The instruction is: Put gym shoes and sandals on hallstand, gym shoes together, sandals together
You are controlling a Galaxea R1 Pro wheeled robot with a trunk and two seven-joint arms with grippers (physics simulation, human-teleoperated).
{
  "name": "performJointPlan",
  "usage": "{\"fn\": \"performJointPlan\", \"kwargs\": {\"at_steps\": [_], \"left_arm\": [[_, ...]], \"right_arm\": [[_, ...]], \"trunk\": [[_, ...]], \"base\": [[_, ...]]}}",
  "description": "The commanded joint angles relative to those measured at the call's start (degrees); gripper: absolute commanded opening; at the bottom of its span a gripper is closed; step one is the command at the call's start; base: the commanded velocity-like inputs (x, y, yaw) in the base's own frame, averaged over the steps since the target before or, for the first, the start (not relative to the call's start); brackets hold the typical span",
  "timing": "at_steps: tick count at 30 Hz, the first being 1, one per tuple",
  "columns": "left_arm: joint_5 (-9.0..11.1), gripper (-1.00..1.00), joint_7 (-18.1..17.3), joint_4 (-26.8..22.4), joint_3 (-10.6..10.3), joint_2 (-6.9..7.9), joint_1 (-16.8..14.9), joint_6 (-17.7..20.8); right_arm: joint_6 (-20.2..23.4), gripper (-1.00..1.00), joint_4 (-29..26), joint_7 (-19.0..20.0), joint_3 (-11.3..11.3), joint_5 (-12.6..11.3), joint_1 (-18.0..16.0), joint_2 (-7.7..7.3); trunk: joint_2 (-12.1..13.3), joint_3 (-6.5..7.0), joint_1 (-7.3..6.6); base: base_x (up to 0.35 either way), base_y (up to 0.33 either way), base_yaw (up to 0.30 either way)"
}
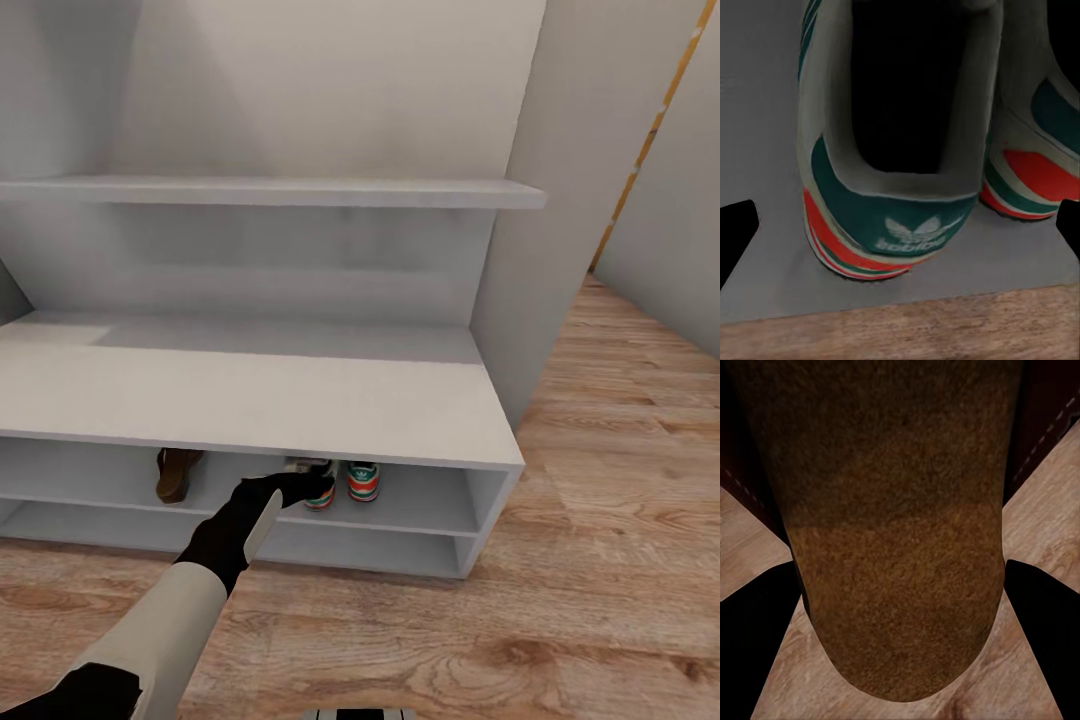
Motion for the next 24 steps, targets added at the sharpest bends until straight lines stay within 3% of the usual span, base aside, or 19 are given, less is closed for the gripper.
{"fn": "performJointPlan", "kwargs": {"at_steps": [1, 11, 24], "left_arm": [[0.44, 1.00, 0.09, -0.07, -0.04, 0.02, -0.02, 0.30], [0.46, 1.00, 0.03, -0.07, -0.01, 0.60, -0.02, 0.30], [0.44, 1.00, 0.01, -0.07, -0.01, 0.72, 0.15, 0.30]], "right_arm": [[0.26, -1.00, -0.05, 0.03, -0.07, -0.30, -0.04, 0.00], [0.26, -1.00, -0.05, 0.04, -0.07, -0.28, -0.04, 0.00], [0.18, -1.00, -0.05, -0.22, -0.11, -0.24, -0.04, 0.01]], "trunk": [[-0.02, -0.05, -0.01], [-0.02, -0.05, -0.01], [-0.02, -0.05, -0.01]], "base": [[0.000, 0.000, 0.000], [-0.037, 0.000, 0.000], [-0.315, 0.000, 0.000]]}}
